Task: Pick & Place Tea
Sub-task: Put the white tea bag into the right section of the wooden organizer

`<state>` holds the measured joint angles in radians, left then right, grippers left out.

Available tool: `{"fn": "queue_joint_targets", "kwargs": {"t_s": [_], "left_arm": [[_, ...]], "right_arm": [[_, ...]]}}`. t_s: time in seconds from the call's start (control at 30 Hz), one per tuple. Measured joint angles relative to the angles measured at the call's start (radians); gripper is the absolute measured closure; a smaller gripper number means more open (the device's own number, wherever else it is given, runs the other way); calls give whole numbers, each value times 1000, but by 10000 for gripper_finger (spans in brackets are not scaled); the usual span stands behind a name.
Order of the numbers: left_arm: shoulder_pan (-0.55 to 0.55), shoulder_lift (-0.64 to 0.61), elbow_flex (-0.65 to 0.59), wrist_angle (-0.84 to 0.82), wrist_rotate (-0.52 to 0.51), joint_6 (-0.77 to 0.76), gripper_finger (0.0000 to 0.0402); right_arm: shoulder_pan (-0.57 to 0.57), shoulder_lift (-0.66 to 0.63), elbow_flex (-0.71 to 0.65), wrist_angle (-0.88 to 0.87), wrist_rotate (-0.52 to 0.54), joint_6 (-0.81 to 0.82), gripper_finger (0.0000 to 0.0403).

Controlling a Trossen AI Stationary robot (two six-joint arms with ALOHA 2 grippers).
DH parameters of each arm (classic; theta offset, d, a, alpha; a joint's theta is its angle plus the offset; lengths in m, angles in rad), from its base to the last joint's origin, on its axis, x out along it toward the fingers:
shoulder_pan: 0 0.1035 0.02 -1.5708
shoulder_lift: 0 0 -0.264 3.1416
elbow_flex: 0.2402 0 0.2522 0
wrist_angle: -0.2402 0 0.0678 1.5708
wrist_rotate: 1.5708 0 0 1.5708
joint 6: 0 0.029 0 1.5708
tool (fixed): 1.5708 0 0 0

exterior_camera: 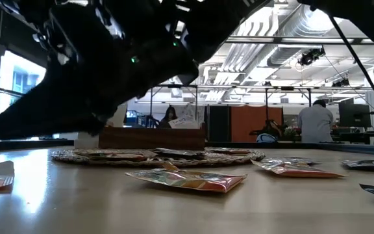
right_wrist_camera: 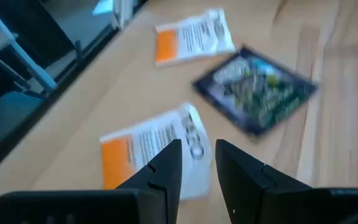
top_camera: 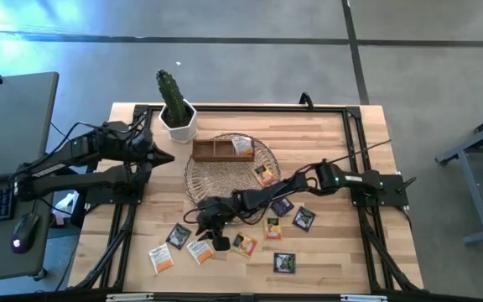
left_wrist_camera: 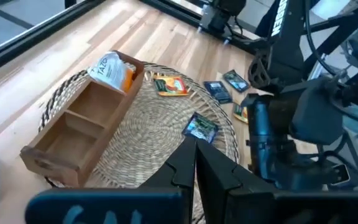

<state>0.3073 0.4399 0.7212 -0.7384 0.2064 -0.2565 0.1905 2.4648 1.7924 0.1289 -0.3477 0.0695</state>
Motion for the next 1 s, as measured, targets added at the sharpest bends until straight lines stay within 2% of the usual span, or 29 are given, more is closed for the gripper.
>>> {"fn": "queue_joint_targets", "kwargs": {"t_s": [0.3,0.73,0.8,0.93,1.0], "left_arm": [[0,11,-1,-26,-41,0,389],[0,10,-1,-24,-42,0,389],[0,10,-1,-23,-42,0,389],[0,10,-1,-23,-45,0,389],[0,10,-1,-23,-45,0,389]], "right_arm": [[6,2,0,-36,23,-3,308],[13,42,1,-10,59,-7,312],[13,42,1,-10,56,-11,324],[11,43,1,-12,59,-25,383],[5,43,1,-11,58,-21,396]]}}
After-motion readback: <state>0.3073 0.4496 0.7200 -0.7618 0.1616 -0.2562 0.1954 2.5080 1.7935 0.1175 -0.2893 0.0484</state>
